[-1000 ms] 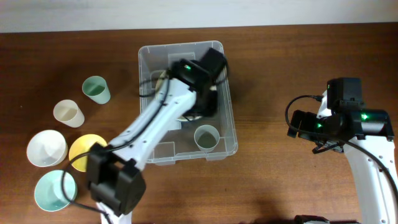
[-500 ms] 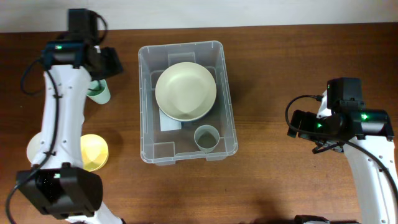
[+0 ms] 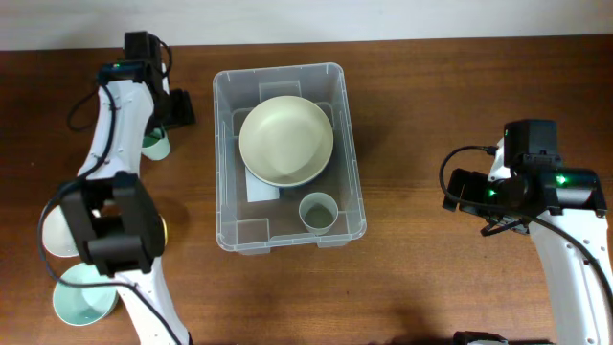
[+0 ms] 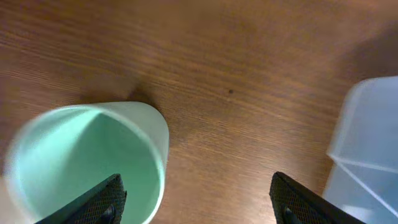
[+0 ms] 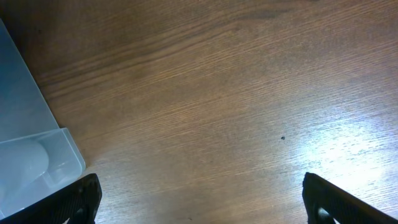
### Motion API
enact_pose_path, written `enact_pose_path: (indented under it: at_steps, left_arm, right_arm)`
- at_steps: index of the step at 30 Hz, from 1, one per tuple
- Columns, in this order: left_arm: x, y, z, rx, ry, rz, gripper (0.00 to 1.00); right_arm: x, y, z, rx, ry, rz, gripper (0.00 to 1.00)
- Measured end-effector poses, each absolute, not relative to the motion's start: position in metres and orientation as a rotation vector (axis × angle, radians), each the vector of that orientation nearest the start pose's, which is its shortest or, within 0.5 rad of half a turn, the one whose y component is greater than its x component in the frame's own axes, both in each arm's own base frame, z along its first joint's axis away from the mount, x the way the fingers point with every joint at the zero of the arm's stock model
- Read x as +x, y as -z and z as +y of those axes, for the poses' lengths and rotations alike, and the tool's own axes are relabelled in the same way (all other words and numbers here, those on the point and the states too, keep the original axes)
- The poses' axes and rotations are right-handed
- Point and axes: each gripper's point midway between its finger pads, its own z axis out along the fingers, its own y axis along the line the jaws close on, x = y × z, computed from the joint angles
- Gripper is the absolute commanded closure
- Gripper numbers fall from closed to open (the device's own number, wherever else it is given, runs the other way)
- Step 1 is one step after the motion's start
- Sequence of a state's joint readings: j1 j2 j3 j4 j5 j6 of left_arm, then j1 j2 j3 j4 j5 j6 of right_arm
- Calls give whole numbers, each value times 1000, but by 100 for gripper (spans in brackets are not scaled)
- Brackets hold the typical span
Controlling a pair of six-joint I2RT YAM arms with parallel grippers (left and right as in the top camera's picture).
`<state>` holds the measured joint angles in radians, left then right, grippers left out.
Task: Pack container
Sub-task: 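Return the left gripper to the green cup and grasp it, then place the green cup into the container and withdraw the left gripper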
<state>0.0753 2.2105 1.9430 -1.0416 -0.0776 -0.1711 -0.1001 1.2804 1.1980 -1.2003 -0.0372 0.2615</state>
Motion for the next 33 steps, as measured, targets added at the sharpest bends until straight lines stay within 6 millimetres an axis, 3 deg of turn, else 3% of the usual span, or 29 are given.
enact_pose_path:
  at_steps: [3, 5, 7, 11, 14, 22, 24, 28, 33]
  left_arm:
    - [488, -54, 50, -371, -99, 2909, 30]
    - [487, -45, 50, -368, -102, 2929, 65]
    - [487, -44, 50, -367, -102, 2931, 74]
    - [485, -44, 50, -353, -104, 2941, 81]
    - [484, -44, 50, -352, -105, 2944, 98]
    - [473, -50, 49, -350, -108, 2996, 100]
    - [469, -64, 47, -347, -110, 3014, 99]
    - [473, -122, 31, -296, -102, 2966, 99]
    - [455, -217, -30, -127, -48, 2822, 100]
  right_arm:
    - [262, -170, -20, 507, -86, 2815, 1]
    - [261, -170, -20, 508, -86, 2817, 1]
    - [261, -170, -20, 507, -86, 2817, 1]
    - [261, -170, -20, 507, -86, 2817, 1]
    - [261, -170, -20, 507, -86, 2817, 1]
    - [261, -170, -20, 507, -86, 2817, 1]
    - [261, -170, -20, 508, -86, 2817, 1]
    - [261, -170, -20, 506, -84, 2819, 1]
    - [261, -169, -22, 505, -63, 2819, 1]
